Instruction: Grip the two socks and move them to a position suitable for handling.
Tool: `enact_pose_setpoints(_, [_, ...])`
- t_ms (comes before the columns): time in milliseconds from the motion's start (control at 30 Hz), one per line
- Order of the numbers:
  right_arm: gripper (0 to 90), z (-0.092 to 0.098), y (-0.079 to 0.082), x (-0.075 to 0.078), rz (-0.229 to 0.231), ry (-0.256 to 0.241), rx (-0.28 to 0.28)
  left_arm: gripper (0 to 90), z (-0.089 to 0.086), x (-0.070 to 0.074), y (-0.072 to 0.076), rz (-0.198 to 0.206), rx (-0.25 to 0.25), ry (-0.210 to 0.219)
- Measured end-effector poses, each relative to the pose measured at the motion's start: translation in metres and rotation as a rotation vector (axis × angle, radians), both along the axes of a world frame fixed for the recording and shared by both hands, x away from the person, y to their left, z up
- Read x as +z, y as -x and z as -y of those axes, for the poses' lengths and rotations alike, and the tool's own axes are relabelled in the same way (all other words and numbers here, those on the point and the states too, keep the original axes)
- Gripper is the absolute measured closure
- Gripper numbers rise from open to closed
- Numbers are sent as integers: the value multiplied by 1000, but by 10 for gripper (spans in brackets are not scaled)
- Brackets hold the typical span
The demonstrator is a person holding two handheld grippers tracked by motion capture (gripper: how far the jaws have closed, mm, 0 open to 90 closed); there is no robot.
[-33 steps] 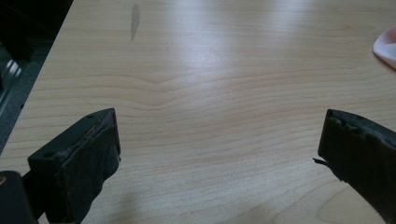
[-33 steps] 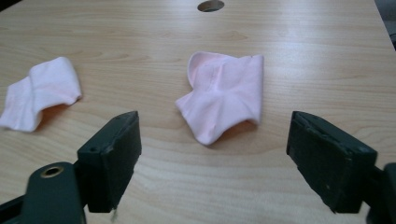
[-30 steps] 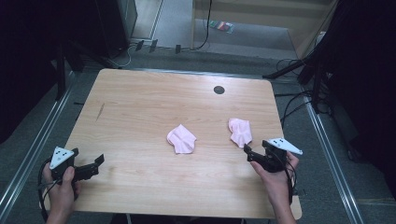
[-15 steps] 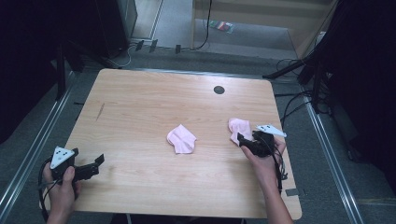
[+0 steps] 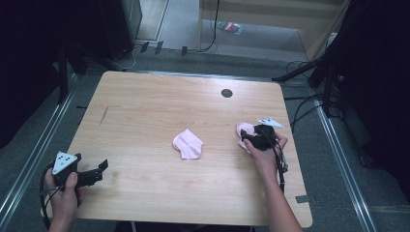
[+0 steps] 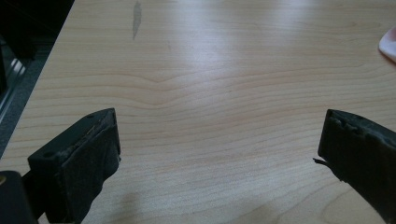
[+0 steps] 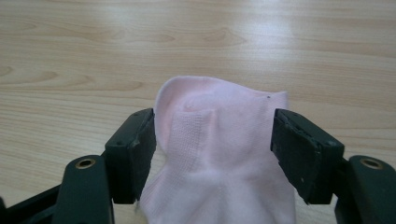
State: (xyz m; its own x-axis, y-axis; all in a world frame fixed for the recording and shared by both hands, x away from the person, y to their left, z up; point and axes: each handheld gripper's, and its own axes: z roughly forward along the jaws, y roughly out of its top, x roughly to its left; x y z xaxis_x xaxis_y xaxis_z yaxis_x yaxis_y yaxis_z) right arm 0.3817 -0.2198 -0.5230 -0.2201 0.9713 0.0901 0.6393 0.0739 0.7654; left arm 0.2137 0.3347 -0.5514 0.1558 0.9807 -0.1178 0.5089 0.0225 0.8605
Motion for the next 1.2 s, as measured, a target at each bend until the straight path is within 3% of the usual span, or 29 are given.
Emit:
enact_pose_setpoints(233, [286, 1, -18, -9, -46, -17, -41, 0, -1, 0, 1, 6, -7, 1])
enact_pose_setpoints(300, [270, 0, -22, -14, -68, 5, -40, 0, 0, 0, 1, 7, -9, 1])
enact_pose_setpoints(400, [272, -4, -21, -18, -51, 48, -31, 0, 0, 0, 1, 8, -10, -1])
enact_pose_setpoints(467, [317, -9, -16, -23, -1, 98, -28, 0, 0, 0, 1, 7, -13, 2])
enact_pose_setpoints(533, [347, -8, -14, -24, 8, 93, -31, 0, 0, 0, 1, 6, -14, 3])
enact_pose_setpoints(600, [495, -4, -12, -25, 29, 93, -52, 0, 0, 0, 1, -1, -17, -1])
enact_pose_setpoints(633, [495, -4, -12, -25, 29, 93, -52, 0, 0, 0, 1, -1, -17, -1])
enact_pose_setpoints(667, [632, -2, -11, -24, 38, 98, -71, 0, 0, 0, 0, -3, -19, -1])
enact_pose_setpoints(700, [632, -2, -11, -24, 38, 98, -71, 0, 0, 0, 0, -3, -19, -1])
enact_pose_setpoints(833, [806, 1, -10, -24, 48, 116, -74, 0, 0, 0, 0, -5, -19, 0])
enact_pose_setpoints(933, [816, 0, -10, -24, 49, 127, -71, 0, 0, 0, 0, -8, -20, -3])
enact_pose_setpoints(1033, [821, 6, -10, -23, 37, 63, -79, 0, 1, 0, 0, -8, -20, -1])
enact_pose_setpoints(1100, [822, 11, -4, -17, 71, 57, -75, 0, 0, 0, 0, -8, -21, 0])
enact_pose_setpoints(1200, [821, 13, 3, -5, 83, 21, -50, 0, 1, 0, 0, -15, -29, -8])
